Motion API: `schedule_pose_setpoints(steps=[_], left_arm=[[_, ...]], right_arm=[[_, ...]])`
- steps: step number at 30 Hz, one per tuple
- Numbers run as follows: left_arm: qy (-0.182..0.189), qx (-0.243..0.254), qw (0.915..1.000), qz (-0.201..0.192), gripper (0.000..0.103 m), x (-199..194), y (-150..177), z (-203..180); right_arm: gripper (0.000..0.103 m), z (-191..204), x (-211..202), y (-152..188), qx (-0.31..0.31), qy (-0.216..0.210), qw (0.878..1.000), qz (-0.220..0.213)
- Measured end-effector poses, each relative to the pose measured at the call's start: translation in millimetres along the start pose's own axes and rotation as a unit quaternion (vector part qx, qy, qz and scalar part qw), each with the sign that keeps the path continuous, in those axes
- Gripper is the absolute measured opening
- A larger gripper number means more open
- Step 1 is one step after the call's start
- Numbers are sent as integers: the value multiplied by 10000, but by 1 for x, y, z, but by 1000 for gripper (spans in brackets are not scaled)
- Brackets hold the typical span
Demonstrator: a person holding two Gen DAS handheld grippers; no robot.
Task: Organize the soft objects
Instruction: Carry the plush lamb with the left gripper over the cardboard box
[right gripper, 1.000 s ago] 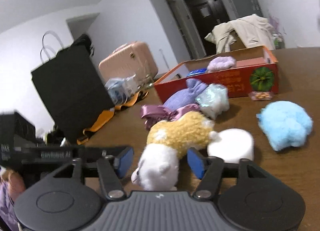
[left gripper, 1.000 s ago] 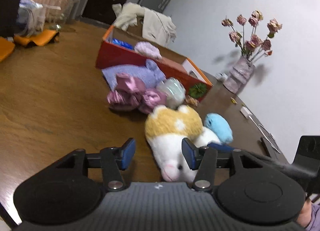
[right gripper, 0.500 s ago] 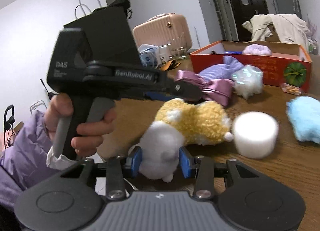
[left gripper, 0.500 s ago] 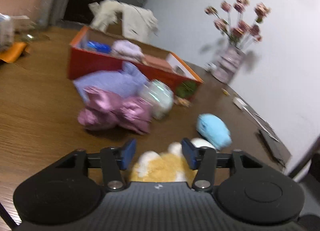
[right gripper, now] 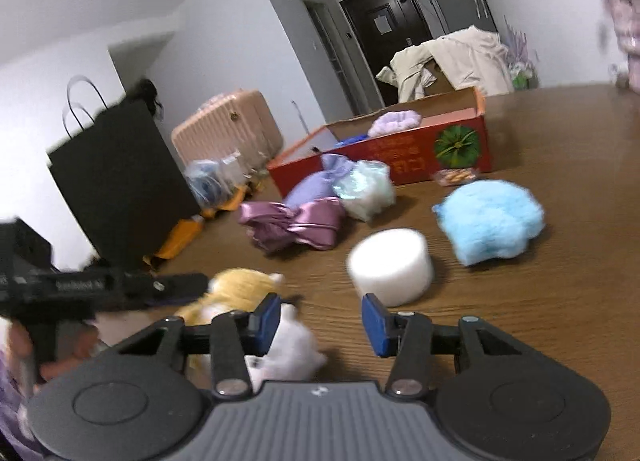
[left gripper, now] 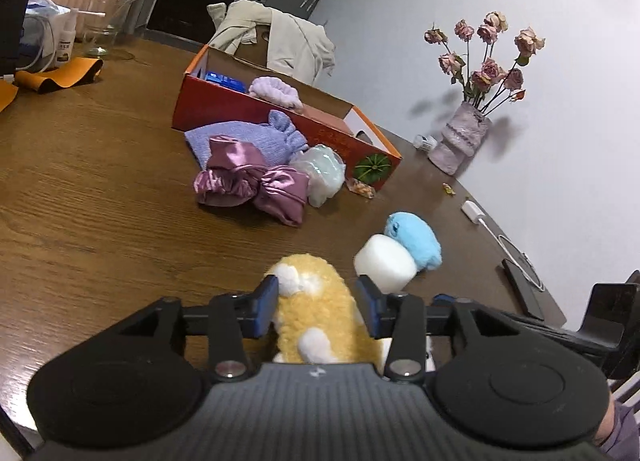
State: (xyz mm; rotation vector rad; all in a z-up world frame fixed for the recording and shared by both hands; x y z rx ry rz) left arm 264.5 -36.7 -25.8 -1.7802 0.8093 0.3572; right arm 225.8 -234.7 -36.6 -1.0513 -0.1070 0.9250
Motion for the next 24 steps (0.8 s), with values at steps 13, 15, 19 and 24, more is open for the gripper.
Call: schedule_pose_setpoints(steps=[13,15,19,24], left_arm=[[126,-369,9983,429,45,17,12,2],[123,-426,9985,322,45,13,1,-1],[315,-283,9991,-94,45,6,-51,-12],[373,39,9981,-494,45,33,-157,-23]], right_arm=[[37,5,21,25,814,-517,9952,159],[36,8,23,17,690,-494,9963,142],[36,13,25,-34,475,-650,9966,-191],[36,4,53,-127,105,-706,9962,-490]])
Point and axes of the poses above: each gripper's, at about its wrist camera, not at the fingertips, and x roughly the way its jaws point, z to its left, y to its underside, the point moved 10 cm from there along x, roughly the way its jaws point, and after that the axes turned 11 degrees about -y, right-handed, at the moved point
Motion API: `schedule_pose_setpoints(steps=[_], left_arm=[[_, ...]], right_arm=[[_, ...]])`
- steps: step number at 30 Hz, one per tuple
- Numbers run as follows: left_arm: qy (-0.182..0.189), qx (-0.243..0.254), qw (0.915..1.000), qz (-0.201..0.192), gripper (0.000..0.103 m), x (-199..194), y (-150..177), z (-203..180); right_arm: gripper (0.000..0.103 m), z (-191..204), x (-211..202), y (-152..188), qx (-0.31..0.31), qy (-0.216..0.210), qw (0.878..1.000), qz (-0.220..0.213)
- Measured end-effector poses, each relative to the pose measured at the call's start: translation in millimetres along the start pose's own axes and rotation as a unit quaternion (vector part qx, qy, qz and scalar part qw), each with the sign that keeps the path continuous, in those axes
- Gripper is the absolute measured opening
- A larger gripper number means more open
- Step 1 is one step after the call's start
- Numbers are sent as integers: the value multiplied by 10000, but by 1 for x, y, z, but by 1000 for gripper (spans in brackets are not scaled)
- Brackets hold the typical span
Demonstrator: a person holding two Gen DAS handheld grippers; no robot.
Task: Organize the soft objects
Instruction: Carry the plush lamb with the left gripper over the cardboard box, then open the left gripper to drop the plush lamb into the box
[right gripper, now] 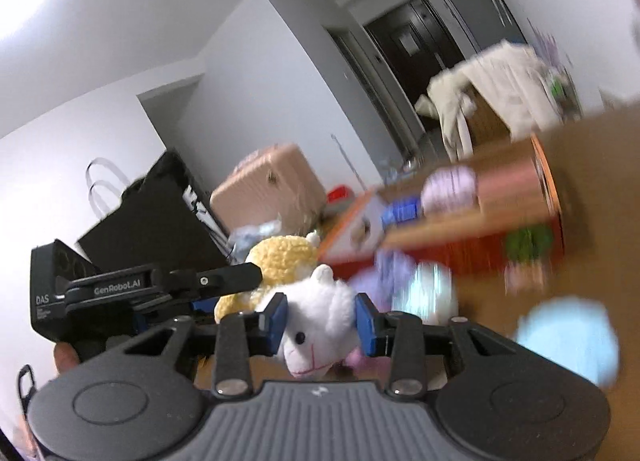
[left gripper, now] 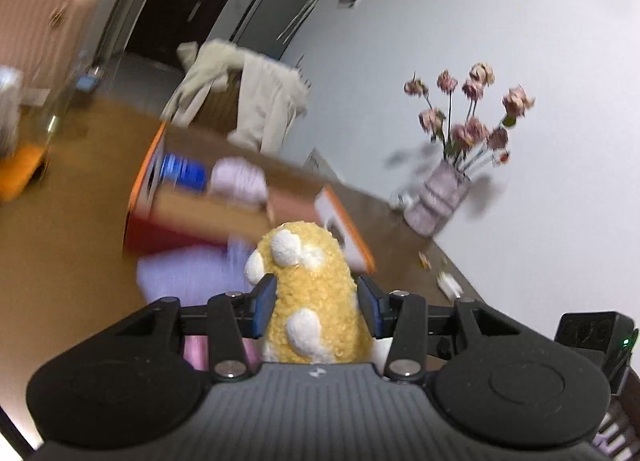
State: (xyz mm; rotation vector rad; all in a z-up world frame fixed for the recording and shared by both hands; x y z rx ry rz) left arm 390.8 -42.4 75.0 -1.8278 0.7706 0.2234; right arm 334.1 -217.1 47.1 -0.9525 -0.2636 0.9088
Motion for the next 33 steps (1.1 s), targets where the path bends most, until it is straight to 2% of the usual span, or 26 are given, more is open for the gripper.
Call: schedule_pose_setpoints(steps=[3,7,11,13,15,18,20,22,24,26,30,33], left_arm=[[-193,128,9997,4,44,41,-51,9],[-580,64,9980,258,44,102,-88,37],[-943,49,9936,620,43,152,-88,70],[-1166,216,9902,739,42,169,-80,81],[-1237,404,9883,792,42,176,-70,87],[-1296,649,9860,822,43,177,-56,96],[-1348,750,9846,828,55,176,-50,98],[-1443,863,9835,659,64,173,-50,98],[-1530,1012,9820,449,64,164,-53,94],[-1504,989,9828,422,65,156,-58,90],[-1484,1071,9829,207,67,124,-71,74],[-1478,1187,9819,1,69,92,-78,57]], right_arm=[[36,-24,44,-51,-35,77,10000,2],[36,-67,106,-82,242,176,9992,278],[36,-106,156,-80,402,394,9962,657],[36,-119,174,-70,455,457,9940,886],[36,-131,186,-61,588,461,9917,1050],[36,-141,193,-46,791,381,9884,1236],[38,-144,197,-41,824,385,9870,1329],[39,-143,204,-38,750,421,9858,1440],[45,-141,208,-34,510,572,9844,1583],[47,-137,207,-33,306,721,9833,1641],[49,-116,177,-55,14,747,9886,1304],[54,-92,139,-78,-325,793,9911,1019]])
Point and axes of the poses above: each gripper's, at about its wrist camera, not at the fingertips, and x roughly the way its jaws point, z to its left, y to its underside, the point moved 10 cm from there along x, roughly the way its jaws point, and after that the axes turned 11 degrees about -y, right-handed, at the moved point
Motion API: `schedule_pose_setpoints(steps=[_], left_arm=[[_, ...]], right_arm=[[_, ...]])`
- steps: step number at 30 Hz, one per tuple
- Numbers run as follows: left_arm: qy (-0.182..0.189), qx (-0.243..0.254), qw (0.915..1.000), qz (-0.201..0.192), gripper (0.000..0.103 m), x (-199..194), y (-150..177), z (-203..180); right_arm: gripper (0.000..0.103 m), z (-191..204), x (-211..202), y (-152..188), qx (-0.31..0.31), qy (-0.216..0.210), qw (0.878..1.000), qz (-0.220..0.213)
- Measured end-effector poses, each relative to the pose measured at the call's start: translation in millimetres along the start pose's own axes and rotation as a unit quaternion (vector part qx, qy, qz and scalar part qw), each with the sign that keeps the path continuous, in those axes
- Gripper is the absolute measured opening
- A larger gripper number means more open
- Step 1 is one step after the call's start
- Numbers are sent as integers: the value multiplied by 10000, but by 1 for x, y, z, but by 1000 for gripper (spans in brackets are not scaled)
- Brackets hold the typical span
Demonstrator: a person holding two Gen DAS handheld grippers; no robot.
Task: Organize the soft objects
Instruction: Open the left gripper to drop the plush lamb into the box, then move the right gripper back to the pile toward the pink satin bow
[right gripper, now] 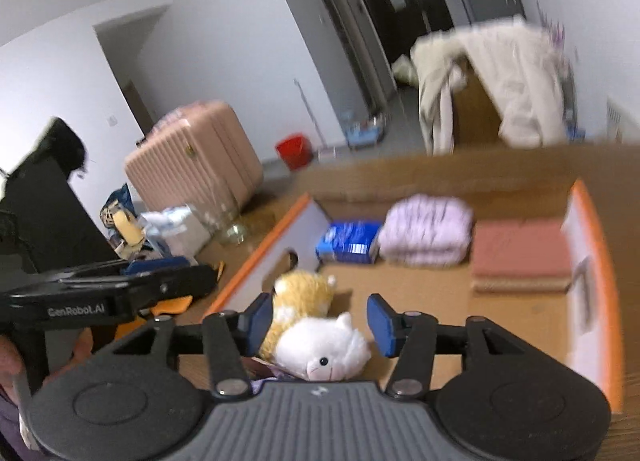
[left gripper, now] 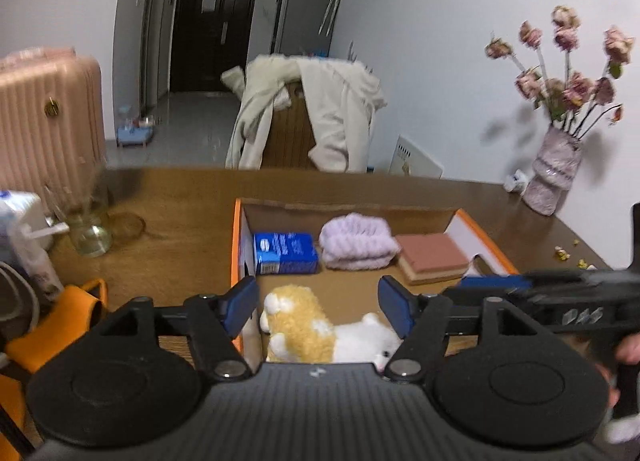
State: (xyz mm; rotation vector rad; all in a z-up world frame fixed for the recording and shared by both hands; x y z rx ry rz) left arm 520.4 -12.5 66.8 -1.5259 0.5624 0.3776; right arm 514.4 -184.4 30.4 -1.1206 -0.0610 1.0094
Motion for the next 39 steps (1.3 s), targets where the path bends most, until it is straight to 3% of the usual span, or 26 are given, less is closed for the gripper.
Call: schedule_pose_setpoints(steps=[5,10,16,22,27,33,36,39], left_arm=[[-86,237,9986,-455,81,-66,-3,-12],[-75,348,9965,-758,91,-123,8,-27],[-4,339,9941,-1026,91,-167,3,-47],[-108,523,9919,-1154,94,-188,21,-57],[101,155,9942,-1063,95,-202,70,-56],[241,-319,9956,-845,97,-217,157,-50],[105,-435,9967,-684,97,-217,186,-48],[-168,-203,9982,-532,97,-210,197,-46]], right_arm=[[61,25,-89,-13,-645,377,9963,-419],[68,44,-162,0,-1141,775,9883,-655],[71,69,-204,8,-1367,770,9840,-848],[74,88,-225,27,-1493,624,9819,-984],[75,99,-232,69,-1549,606,9805,-1048],[78,108,-230,154,-1547,655,9818,-882],[78,106,-225,191,-1386,755,9850,-704],[78,100,-222,208,-1028,631,9907,-624]])
Point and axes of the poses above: each gripper's, at about its wrist camera, not at the fingertips, and x roughly the way its jaws point, z to its left, y to its underside, the point moved 10 cm from there along x, roughly the way its jaws point, and after that the axes turned 11 degrees about -y, right-handed, at the moved point
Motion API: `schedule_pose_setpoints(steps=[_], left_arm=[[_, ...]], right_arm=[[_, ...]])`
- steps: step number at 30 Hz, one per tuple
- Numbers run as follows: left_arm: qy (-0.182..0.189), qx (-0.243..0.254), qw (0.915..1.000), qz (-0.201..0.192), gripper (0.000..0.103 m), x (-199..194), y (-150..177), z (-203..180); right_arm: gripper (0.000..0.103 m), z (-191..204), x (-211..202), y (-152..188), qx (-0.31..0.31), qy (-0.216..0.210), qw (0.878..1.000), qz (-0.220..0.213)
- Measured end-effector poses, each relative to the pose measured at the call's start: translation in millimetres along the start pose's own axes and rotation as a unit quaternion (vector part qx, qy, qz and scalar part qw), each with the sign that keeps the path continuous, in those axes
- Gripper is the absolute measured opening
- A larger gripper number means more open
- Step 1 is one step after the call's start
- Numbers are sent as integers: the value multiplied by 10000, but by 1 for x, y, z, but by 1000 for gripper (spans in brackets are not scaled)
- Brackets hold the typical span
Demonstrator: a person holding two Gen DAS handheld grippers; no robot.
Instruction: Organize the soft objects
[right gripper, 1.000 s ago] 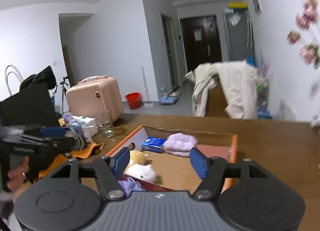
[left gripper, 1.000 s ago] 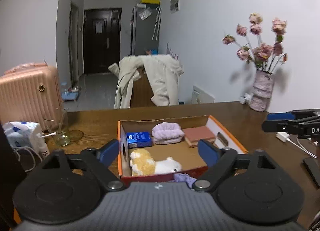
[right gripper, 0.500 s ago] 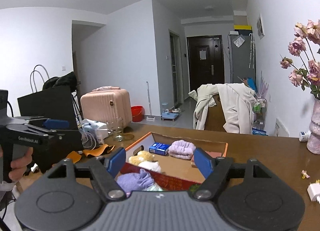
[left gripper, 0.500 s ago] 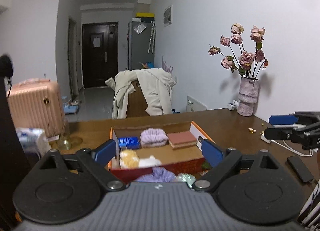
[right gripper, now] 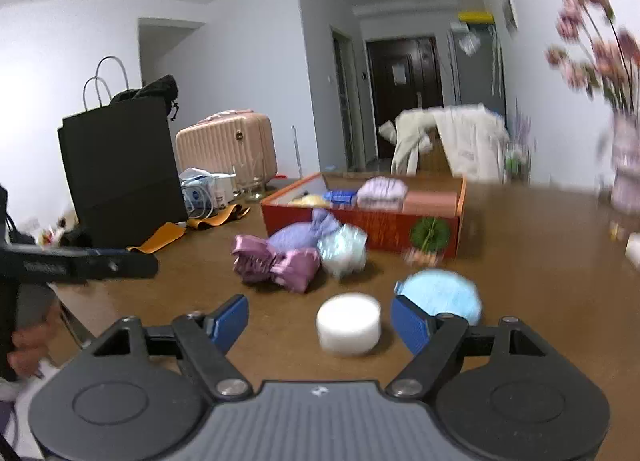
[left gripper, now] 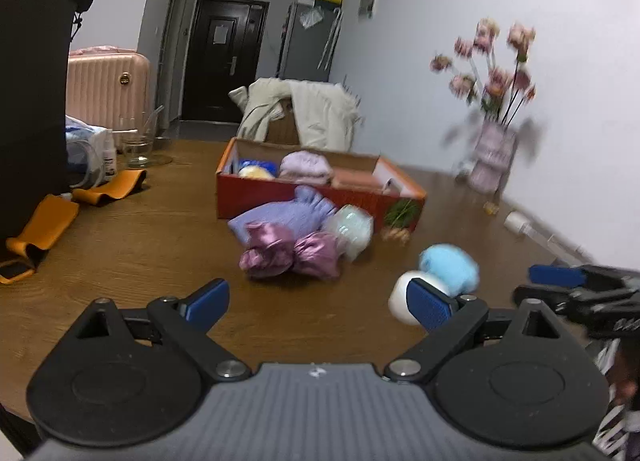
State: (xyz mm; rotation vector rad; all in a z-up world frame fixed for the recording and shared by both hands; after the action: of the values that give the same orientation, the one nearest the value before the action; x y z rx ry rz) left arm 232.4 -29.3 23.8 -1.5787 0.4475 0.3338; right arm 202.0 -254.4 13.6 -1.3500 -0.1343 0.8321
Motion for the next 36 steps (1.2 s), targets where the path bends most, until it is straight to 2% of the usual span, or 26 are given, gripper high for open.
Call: schedule_pose_setpoints(steps=[5,9,11,12,13,14,15,16,17,19,23,25,27,28,30,34,36], left_arm=[[-4,-107,9999,1,97,21,-11,5],[-202,-66,9998,-55,93,57,-29,7],[-289,-108,9995,-73,79,79,-40,12],[-282,-174,9994,-36,76,94,-45,15],[-253,-252,9994,39,66,105,-47,18],[-239,-348,9990,179,55,119,-48,21],[-189,-407,9986,290,50,130,-47,23],[-138,-443,9981,402,39,138,-44,24],[-101,-468,9972,566,32,145,-39,25],[-18,-519,9950,851,27,151,-23,28],[169,-462,9922,1143,28,139,13,31],[172,-478,9924,1122,31,133,18,35],[170,-433,9946,925,41,131,12,38],[133,-450,9953,846,50,133,9,39],[69,-443,9953,857,51,141,4,41],[266,-576,9936,939,51,153,0,42],[343,-633,9919,1043,45,158,4,41]], right_arm=[[78,-11,9,-2,134,85,9999,25],[77,-19,29,-10,250,80,9996,116],[75,-21,44,-15,329,-22,9994,141],[70,-21,49,-18,348,-60,9993,130],[68,-21,59,-22,392,-119,9991,138],[63,-22,68,-25,424,-167,9988,158],[60,-21,78,-28,442,-212,9986,176],[59,-20,87,-31,445,-241,9985,190],[57,-20,98,-34,447,-261,9984,218],[54,-18,119,-37,436,-273,9982,307],[51,-8,158,-39,346,-393,9974,505],[51,-5,177,-36,348,-421,9963,660],[50,-4,194,-33,280,-418,9954,815],[49,-2,201,-30,250,-421,9948,889],[46,-3,215,-23,275,-389,9936,1025],[42,-11,228,-8,460,-304,9912,1207],[38,-15,227,-5,623,-364,9903,1188]])
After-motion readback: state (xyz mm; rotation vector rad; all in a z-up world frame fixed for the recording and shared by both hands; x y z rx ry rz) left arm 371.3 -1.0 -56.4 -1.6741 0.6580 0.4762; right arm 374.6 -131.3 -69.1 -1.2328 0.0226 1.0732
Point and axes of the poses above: each gripper's, at about its wrist camera, not at the fingertips, and x roughly the way its jaws point, z to its left, y to its underside, the point moved 10 cm from there along x, roughly the way its jaws point, and after that the axes turned 11 degrees about -y, right-handed, at the moved point
